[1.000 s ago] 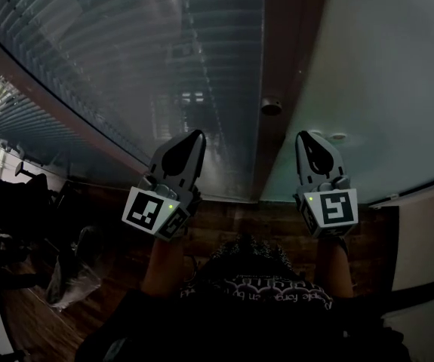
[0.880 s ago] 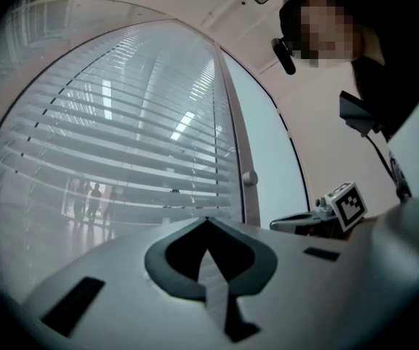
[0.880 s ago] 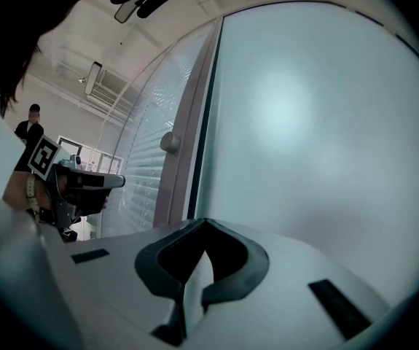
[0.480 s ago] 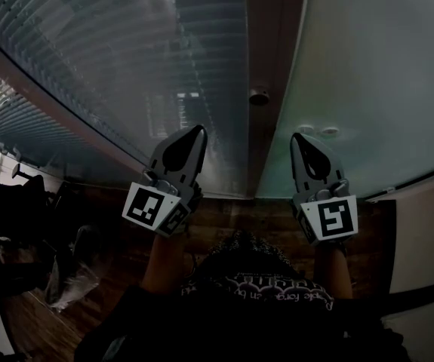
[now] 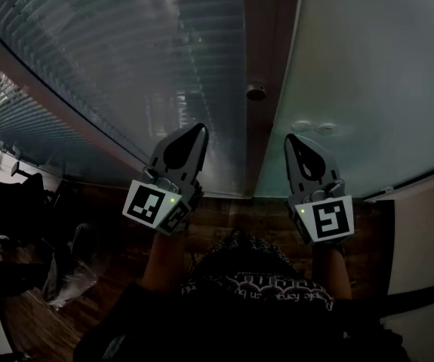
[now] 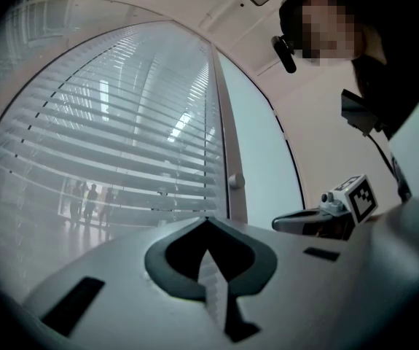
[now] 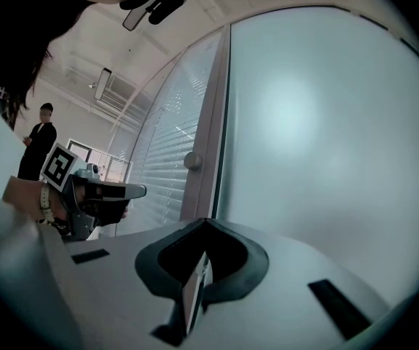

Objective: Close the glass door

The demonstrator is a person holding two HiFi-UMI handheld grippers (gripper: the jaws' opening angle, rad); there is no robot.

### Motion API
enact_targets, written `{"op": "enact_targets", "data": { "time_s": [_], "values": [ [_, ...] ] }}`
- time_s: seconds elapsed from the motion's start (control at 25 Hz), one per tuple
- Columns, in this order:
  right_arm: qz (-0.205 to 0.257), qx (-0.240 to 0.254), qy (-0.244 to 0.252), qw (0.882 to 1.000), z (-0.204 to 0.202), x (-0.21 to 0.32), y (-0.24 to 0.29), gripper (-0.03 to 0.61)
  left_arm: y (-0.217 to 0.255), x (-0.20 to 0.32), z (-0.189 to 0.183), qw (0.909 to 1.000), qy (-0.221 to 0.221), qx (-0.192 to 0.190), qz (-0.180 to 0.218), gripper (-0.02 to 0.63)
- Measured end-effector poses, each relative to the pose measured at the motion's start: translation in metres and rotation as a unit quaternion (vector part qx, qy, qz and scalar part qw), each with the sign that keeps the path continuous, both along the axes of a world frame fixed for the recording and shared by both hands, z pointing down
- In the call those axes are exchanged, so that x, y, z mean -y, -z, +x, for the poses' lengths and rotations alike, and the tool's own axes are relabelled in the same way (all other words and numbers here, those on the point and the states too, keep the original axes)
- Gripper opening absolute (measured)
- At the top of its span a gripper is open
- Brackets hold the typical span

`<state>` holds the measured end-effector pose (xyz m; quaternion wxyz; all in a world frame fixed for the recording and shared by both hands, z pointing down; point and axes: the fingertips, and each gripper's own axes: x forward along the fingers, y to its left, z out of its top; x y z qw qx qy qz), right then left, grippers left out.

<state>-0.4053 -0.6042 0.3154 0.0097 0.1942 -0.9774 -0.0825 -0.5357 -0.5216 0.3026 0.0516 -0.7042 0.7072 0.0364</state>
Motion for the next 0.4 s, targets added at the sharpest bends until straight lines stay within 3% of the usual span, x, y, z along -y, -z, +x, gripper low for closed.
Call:
{"op": "enact_targets", "data": {
  "time_s": [0.4],
  "values": [
    [-0.008,0.014,-0.039,0.999,0.008,0.012,-0.001,0.003,-0.002,0.006,0.003,1.0,0.005,0.001,-0.003,0.002]
  ]
}}
